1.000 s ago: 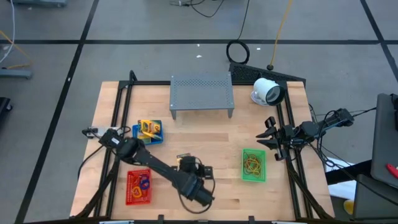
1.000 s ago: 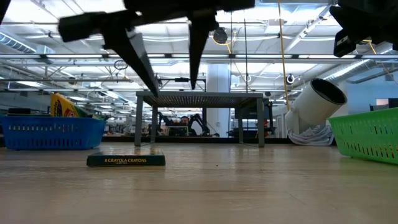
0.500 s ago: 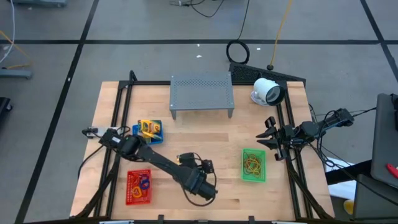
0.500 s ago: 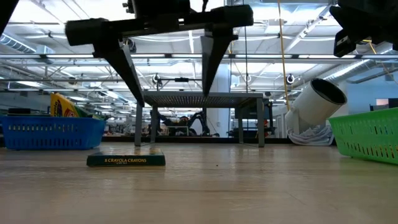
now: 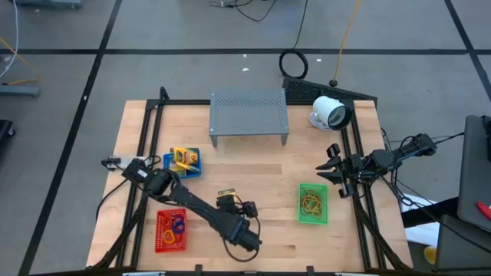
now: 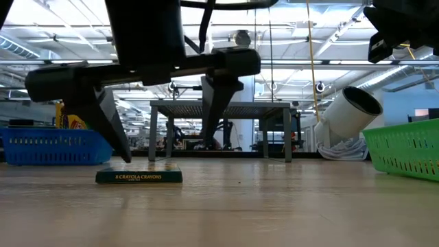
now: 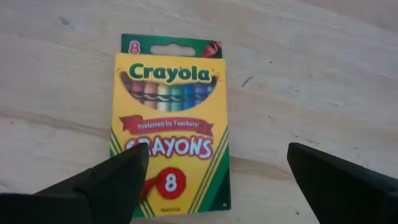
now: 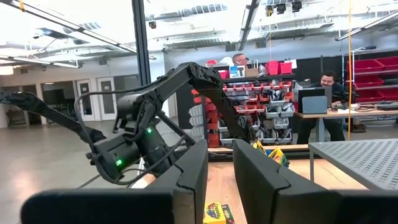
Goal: Pick & Place Office Desk Supplies
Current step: Put the yellow crayon box into the blue bin
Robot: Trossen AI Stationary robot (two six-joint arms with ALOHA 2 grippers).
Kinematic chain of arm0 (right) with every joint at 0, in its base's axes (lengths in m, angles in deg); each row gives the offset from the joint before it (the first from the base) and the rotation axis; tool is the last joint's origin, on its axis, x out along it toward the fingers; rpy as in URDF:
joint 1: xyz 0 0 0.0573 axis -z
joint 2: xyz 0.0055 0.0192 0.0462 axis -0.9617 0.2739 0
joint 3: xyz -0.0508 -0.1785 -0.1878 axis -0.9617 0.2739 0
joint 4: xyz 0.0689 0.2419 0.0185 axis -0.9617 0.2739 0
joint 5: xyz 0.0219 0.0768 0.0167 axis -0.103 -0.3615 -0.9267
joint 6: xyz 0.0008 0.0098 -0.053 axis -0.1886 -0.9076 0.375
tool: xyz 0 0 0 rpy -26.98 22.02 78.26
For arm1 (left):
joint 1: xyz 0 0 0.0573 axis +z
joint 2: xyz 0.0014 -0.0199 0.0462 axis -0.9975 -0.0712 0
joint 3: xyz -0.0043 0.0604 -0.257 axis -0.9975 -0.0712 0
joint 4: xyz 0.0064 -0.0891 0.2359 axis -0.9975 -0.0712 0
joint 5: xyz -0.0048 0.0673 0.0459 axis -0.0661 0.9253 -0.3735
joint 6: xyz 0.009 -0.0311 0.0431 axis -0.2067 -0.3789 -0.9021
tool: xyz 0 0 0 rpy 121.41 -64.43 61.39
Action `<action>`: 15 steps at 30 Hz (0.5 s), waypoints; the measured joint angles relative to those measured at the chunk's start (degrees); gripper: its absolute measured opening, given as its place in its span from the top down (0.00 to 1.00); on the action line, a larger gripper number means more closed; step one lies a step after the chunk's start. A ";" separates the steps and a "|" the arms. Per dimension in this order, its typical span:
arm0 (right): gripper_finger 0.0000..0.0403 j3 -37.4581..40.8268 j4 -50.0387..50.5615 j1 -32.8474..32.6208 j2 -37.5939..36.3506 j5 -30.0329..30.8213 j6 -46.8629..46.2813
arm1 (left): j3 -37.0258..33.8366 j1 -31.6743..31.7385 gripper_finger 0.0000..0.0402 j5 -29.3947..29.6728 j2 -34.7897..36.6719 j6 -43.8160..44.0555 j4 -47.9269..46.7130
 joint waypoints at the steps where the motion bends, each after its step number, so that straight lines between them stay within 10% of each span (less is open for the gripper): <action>1: 0.84 0.00 0.00 0.00 0.00 0.00 -0.01 | -0.11 -0.08 0.03 0.01 0.00 -0.16 -0.14; 15: 0.84 0.00 0.00 0.00 0.00 0.00 0.01 | -0.13 0.44 0.00 -3.95 0.00 -5.15 -3.70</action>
